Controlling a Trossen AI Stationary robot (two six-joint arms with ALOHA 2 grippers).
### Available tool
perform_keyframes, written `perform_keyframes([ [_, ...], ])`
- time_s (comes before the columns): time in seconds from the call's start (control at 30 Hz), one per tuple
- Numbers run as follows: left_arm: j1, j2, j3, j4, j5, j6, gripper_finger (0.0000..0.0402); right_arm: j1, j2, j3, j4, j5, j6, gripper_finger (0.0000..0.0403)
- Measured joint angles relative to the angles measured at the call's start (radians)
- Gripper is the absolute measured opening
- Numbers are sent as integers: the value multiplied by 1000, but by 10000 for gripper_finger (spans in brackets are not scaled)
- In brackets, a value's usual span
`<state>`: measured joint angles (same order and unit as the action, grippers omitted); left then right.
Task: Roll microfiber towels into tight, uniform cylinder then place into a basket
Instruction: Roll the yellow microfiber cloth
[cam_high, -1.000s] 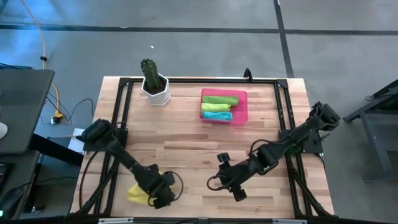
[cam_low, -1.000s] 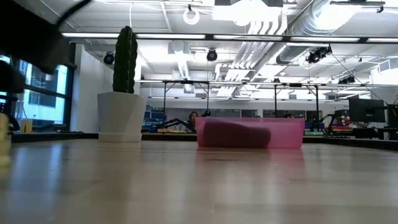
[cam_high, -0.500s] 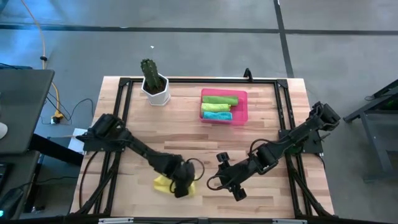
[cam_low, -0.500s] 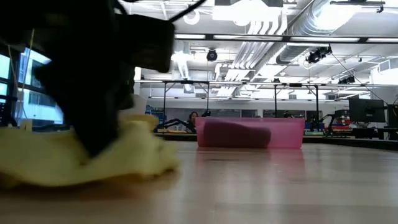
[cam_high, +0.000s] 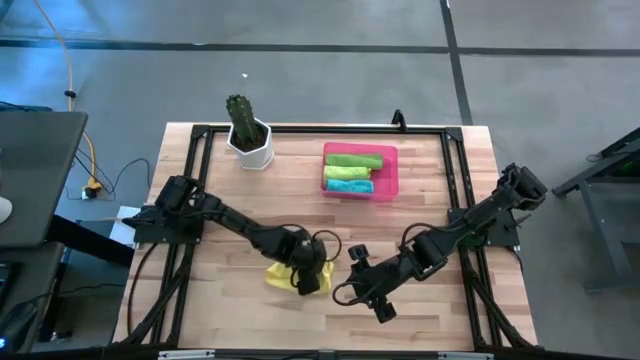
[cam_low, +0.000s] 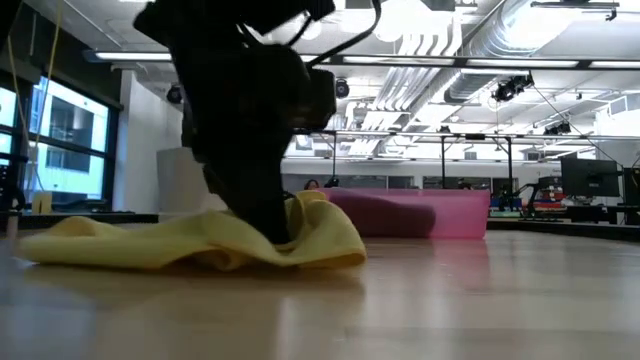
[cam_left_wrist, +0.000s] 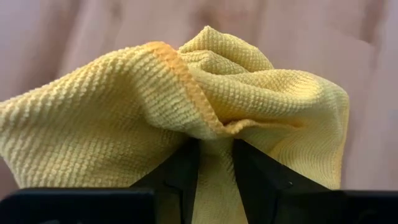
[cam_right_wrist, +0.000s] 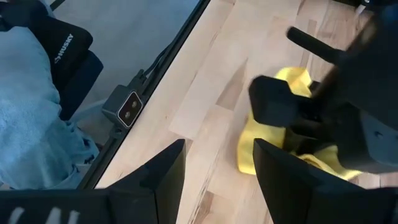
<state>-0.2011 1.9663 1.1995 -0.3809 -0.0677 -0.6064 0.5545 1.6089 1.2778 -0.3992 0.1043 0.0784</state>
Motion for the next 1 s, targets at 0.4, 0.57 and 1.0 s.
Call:
perform_keyframes([
  [0.4, 53, -1, 1, 52, -12, 123, 94, 0, 0, 0, 0, 0, 0, 181],
  [0.57, 50, -7, 1, 34, 40, 133, 94, 0, 0, 0, 0, 0, 0, 181],
  [1.0, -32, -258, 3, 4, -5, 181, 94, 0, 0, 0, 97, -1, 11, 181],
])
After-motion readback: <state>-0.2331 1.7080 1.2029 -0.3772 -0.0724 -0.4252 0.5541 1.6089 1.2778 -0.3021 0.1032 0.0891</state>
